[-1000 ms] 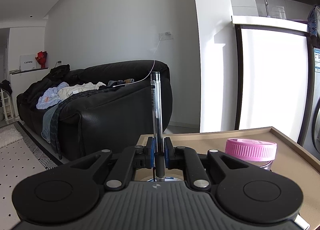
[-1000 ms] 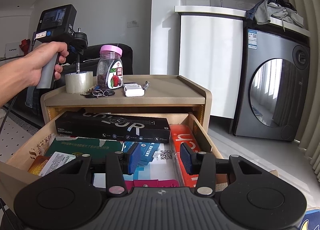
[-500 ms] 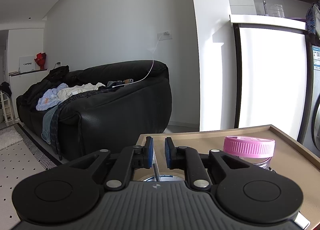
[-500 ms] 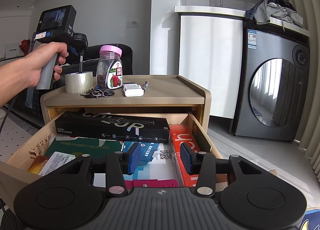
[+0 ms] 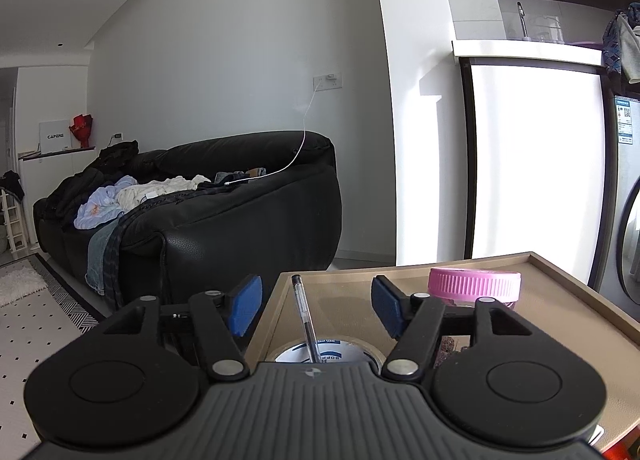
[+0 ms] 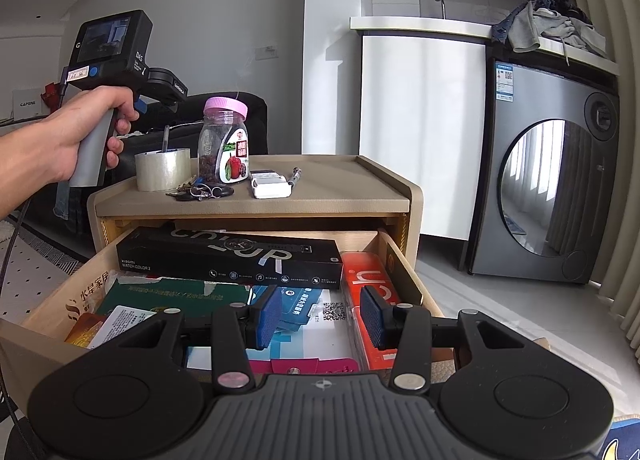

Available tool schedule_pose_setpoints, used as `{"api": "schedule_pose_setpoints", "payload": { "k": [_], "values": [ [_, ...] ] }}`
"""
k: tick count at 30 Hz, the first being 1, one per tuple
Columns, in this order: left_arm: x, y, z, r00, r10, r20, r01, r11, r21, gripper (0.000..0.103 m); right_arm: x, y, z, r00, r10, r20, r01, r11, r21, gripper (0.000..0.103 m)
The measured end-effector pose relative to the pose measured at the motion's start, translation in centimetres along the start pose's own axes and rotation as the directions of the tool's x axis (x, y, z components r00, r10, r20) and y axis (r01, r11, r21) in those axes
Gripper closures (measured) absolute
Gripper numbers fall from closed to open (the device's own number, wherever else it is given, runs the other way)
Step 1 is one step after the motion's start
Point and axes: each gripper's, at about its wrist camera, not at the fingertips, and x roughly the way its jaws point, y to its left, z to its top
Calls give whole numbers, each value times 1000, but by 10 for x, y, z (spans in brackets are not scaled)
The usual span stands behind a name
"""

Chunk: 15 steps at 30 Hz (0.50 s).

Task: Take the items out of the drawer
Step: 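Lower the pen into the tape roll's hole and open the left gripper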

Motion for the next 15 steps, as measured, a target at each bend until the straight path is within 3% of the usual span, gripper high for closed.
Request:
{"api": "schedule_pose_setpoints", "payload": {
  "k": [7, 15],
  "values": [
    [-21, 2, -2, 1000, -5, -6, 5, 1000, -10, 19, -11, 4, 0, 1000, 11, 10, -11, 1000, -1, 56],
    [-42, 1, -7, 1000, -18, -25, 18, 1000, -16, 18, -21, 4, 1, 1000, 13, 25, -13, 1000, 1, 56]
  ]
}}
